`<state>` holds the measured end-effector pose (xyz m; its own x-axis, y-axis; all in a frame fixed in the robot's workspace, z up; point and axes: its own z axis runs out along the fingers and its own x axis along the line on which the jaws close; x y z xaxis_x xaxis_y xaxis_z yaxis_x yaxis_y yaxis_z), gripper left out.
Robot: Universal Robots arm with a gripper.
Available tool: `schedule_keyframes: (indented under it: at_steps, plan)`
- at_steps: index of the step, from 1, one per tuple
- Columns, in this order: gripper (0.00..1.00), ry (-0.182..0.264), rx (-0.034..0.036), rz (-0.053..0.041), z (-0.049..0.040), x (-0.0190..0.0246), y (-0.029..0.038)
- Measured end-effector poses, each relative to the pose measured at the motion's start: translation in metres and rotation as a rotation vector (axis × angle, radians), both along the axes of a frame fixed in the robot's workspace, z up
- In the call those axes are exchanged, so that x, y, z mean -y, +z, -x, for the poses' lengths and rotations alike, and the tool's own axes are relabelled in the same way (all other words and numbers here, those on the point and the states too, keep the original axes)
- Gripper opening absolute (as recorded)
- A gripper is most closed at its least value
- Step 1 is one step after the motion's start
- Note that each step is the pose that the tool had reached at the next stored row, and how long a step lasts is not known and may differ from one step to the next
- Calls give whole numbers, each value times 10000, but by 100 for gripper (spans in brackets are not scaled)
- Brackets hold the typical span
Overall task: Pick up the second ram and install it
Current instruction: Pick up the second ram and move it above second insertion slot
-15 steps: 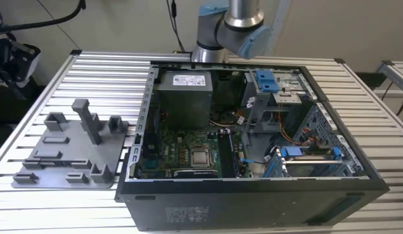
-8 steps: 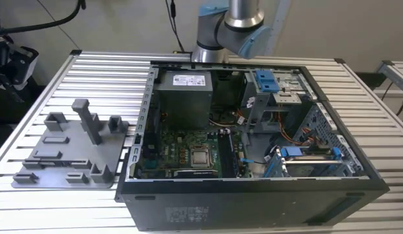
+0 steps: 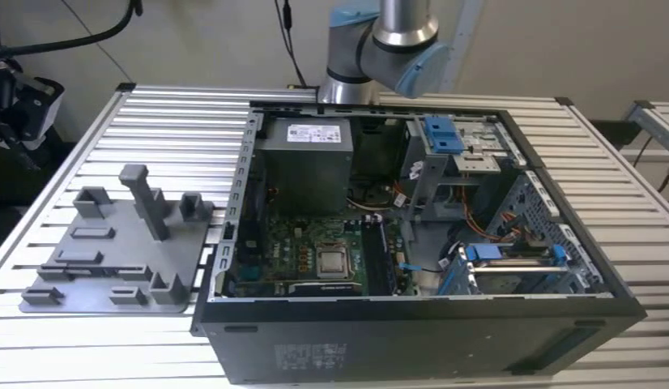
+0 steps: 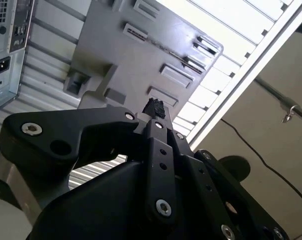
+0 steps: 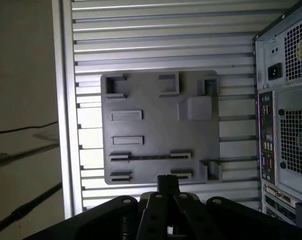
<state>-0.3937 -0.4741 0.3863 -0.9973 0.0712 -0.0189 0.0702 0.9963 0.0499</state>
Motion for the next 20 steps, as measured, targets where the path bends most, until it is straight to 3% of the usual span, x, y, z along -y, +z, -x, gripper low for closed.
schedule_keyframes:
  at_steps: [5, 20]
  plan:
    - [11, 64, 1, -3, 0, 0, 0]
    - [11, 1068, -1, 2, 0, 0, 0]
